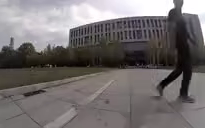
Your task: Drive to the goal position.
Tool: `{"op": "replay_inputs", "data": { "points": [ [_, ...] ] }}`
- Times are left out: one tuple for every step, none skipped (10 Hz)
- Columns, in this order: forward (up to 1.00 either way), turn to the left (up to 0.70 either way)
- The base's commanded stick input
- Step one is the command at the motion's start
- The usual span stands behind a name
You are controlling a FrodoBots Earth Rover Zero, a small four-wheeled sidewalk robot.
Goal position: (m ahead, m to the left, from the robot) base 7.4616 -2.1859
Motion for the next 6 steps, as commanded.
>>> {"op": "replay_inputs", "data": {
  "points": [
    [0.04, 0.02],
    [0.03, 0.01],
    [0.02, 0.01],
    [0.01, 0.00],
    [0.00, 0.00],
    [0.02, 0.00]
  ]
}}
